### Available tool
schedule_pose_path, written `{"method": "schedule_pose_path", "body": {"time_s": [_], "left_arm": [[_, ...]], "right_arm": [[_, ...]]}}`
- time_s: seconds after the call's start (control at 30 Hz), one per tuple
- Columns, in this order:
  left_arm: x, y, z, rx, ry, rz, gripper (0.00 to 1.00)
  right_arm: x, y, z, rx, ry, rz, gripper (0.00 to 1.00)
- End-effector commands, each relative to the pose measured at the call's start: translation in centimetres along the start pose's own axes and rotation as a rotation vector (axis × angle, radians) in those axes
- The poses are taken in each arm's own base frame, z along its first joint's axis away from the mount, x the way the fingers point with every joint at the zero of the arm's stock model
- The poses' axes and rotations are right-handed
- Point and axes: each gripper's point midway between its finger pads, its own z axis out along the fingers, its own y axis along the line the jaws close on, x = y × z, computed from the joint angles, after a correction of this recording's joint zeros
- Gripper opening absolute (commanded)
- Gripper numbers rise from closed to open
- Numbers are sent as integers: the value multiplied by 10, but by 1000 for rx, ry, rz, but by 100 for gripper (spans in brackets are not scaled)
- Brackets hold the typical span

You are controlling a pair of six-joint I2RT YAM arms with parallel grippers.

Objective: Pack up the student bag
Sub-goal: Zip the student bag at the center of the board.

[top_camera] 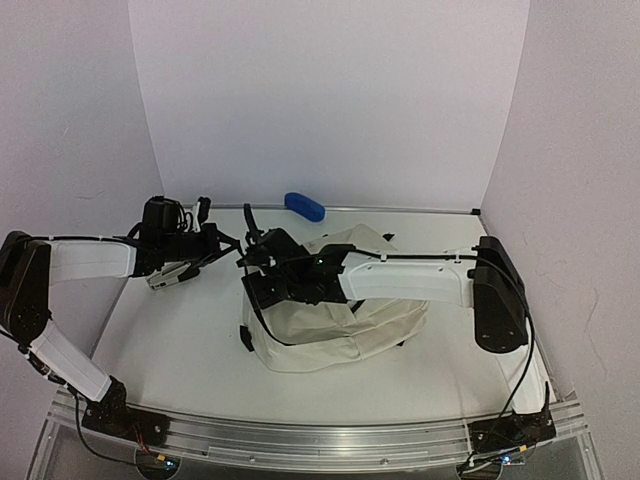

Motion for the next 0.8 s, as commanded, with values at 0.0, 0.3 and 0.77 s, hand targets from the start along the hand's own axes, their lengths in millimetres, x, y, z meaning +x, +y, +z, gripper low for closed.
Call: {"method": "schedule_pose_path", "body": {"time_s": [0.0, 0.3, 0.77], "left_arm": [[-18, -22, -10, 60, -74, 47, 0], [-19, -21, -8, 60, -72, 44, 0], [-28, -25, -7, 49, -82, 76, 0]], "right_arm": [[-20, 0, 12, 28, -51, -30, 60], [-20, 5, 18, -1, -46, -51, 9], [-5, 57, -68, -425, -27, -135, 0]]}}
